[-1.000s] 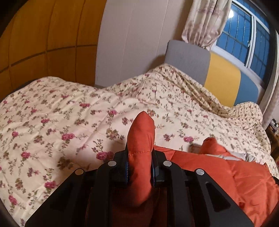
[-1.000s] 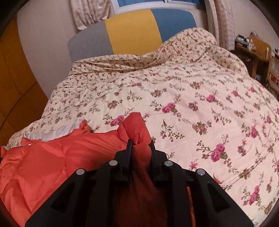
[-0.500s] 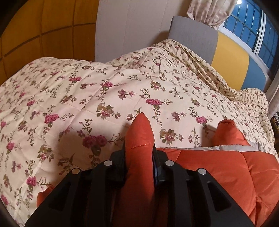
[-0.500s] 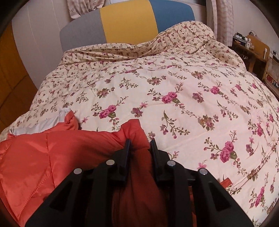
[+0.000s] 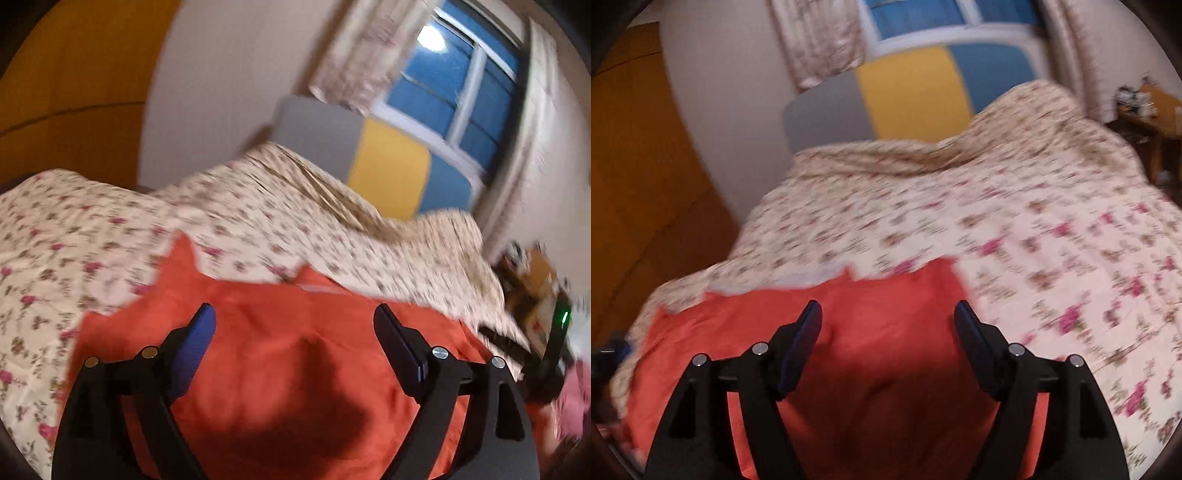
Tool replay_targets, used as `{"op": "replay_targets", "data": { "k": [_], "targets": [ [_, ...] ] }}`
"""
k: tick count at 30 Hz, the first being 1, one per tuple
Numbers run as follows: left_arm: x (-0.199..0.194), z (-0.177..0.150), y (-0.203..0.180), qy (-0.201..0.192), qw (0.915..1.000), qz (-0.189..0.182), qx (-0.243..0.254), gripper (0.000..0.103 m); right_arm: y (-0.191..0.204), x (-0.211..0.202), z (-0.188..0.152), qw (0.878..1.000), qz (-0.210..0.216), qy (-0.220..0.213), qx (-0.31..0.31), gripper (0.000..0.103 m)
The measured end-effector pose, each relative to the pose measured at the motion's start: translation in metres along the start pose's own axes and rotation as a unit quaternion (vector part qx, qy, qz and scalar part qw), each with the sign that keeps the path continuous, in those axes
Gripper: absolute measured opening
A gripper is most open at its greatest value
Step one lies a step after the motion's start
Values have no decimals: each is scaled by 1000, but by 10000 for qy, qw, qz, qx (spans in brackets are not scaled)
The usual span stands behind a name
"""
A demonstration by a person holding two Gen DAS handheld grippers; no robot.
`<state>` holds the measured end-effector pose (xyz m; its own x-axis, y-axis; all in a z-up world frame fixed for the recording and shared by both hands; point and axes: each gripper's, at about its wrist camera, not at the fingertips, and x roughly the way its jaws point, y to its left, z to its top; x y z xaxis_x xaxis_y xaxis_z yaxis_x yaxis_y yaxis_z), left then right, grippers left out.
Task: Fold large clothes
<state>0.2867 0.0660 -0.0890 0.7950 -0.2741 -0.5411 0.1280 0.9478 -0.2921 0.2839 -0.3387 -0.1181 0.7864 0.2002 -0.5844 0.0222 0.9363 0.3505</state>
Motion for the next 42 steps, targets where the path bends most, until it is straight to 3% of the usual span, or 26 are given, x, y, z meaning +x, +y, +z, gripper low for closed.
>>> {"op": "replay_targets", "data": {
  "k": [1,3,4,5,7,9,11,13,15,18,19,21,26,29,30,31,32,33,34,38,40,42],
  "targets": [
    [8,-2,-9,139,9997,96,197,87,7,3,-2,9998,122,154,-48,74],
    [38,-11,-26,680,9950,370,624,85,25,19,-9,9973,178,654,-293,61],
    [48,-15,-31,824,9931,421,724,73,30,24,-13,9959,104,809,-385,43],
    [60,-20,-36,942,9905,526,848,68,36,29,-16,9953,2,836,-478,32],
    [65,-20,-42,893,9896,626,936,35,47,34,-15,9943,-89,780,-722,14],
    [66,-14,-50,841,9890,652,1025,18,53,30,-9,9952,-203,537,-797,9],
    [63,-7,-53,656,9905,679,1002,16,52,25,-3,9969,-263,221,-714,8],
    [67,-2,-47,490,9918,738,921,16,47,31,-4,9972,-387,168,-616,8],
    [82,-7,-43,613,9900,833,961,21,40,45,-8,9975,-418,335,-455,8],
    [94,-13,-36,493,9893,948,997,34,33,56,-11,9976,-511,321,-347,6],
    [99,-14,-34,509,9900,930,933,44,34,62,-11,9967,-612,341,-406,6],
    [111,-12,-24,673,9928,721,686,51,37,71,-13,9951,-744,401,-509,7],
    [118,-14,-15,808,9950,442,388,55,42,87,-16,9911,-1024,403,-749,8],
    [116,-14,-15,874,9945,426,391,56,36,90,-14,9931,-862,491,-621,9],
    [114,-12,-15,938,9941,377,398,62,33,88,-12,9938,-785,548,-564,10],
    [109,-10,-16,1070,9925,341,485,72,31,84,-9,9939,-747,637,-507,16],
    [100,-8,-17,1191,9906,292,612,77,30,76,-7,9943,-734,630,-459,31],
    [92,-6,-15,1185,9902,275,684,84,32,65,-5,9959,-658,495,-387,39],
    [78,-5,-14,1013,9914,332,754,85,36,47,-3,9978,-550,207,-295,45],
    [27,4,0,-20,9896,1011,1022,97,72,7,2,9979,-174,-396,-491,45],
    [19,10,16,-189,9863,1328,963,97,97,10,3,9967,-16,-353,-729,45],
    [26,14,33,-46,9817,1715,829,97,118,21,0,9948,49,-200,-996,46]
  ]
}}
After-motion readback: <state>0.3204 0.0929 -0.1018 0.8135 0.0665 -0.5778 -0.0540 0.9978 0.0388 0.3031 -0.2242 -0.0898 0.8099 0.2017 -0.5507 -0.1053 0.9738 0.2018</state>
